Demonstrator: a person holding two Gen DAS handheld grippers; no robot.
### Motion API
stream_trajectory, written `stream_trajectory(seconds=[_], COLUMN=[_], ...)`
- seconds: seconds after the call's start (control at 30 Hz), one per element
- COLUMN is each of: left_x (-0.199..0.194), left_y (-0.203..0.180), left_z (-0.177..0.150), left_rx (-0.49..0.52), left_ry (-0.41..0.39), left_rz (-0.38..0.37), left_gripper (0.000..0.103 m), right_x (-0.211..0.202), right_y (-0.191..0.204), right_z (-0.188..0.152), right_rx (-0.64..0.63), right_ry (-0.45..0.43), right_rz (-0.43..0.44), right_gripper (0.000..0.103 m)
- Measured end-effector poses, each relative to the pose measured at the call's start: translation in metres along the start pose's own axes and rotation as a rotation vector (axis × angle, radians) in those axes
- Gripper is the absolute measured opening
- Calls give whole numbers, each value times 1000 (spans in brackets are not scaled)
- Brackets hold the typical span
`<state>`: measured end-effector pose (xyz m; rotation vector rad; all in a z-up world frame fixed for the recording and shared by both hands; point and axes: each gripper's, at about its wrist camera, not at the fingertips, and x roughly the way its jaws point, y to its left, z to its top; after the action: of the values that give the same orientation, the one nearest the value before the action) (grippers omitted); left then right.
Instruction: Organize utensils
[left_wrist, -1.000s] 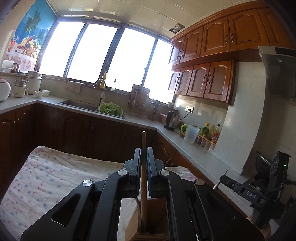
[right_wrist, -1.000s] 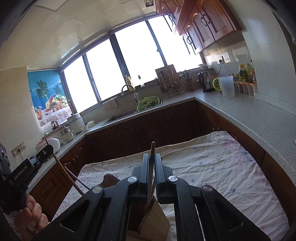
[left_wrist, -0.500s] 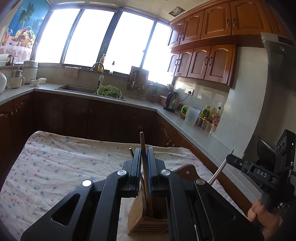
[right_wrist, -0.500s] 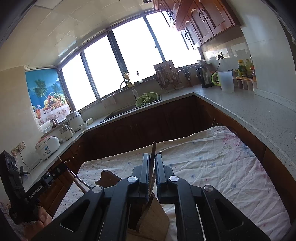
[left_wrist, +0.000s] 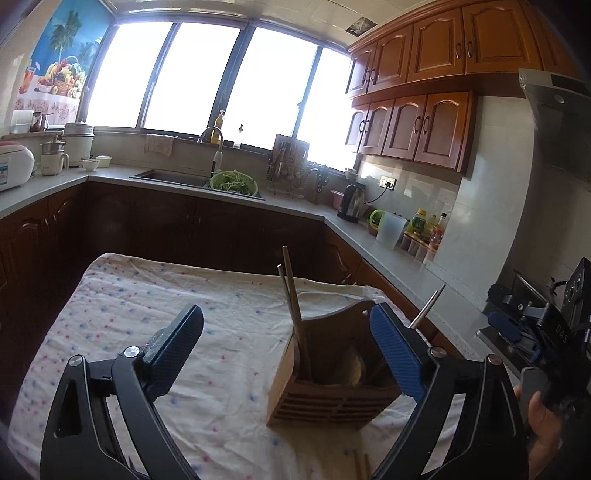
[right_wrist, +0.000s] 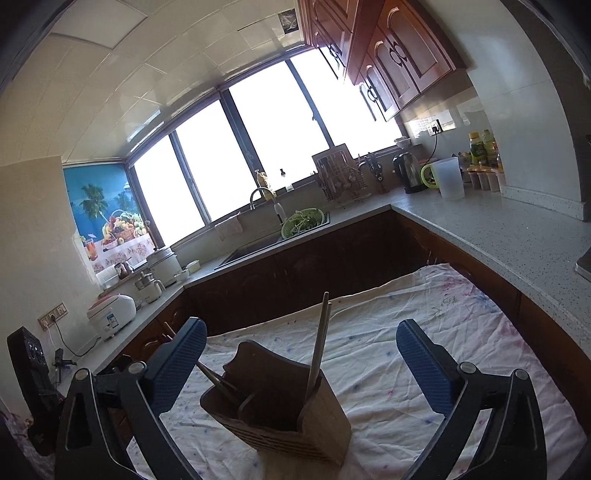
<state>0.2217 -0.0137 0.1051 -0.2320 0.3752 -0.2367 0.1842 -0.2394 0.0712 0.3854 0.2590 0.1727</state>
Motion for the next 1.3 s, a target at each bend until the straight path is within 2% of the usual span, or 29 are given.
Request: stream_trajectory(seconds=[0.17, 0.43, 0.6, 0.93, 1.3], left_x=[-24, -63, -79, -92, -94], left_y=[12, 32, 33, 32, 21], left_z=[-21, -53, -75, -116, -126], left_rx=[-13, -43, -22, -28, -17], left_ry=[75, 146, 198, 303, 356], left_rz=[27, 100, 128, 114, 89], left_gripper=[96, 96, 96, 96, 96], right_x=[-22, -63, -83, -104, -106], right_y=[1, 6, 0, -15, -19], right_z=[-20, -54, -74, -109, -127], right_rx=[-19, -62, -49, -25, -20], right_ry=[43, 88, 114, 177, 225], right_rz=[-12, -22, -41, -102, -103], right_gripper=[103, 103, 103, 103, 103])
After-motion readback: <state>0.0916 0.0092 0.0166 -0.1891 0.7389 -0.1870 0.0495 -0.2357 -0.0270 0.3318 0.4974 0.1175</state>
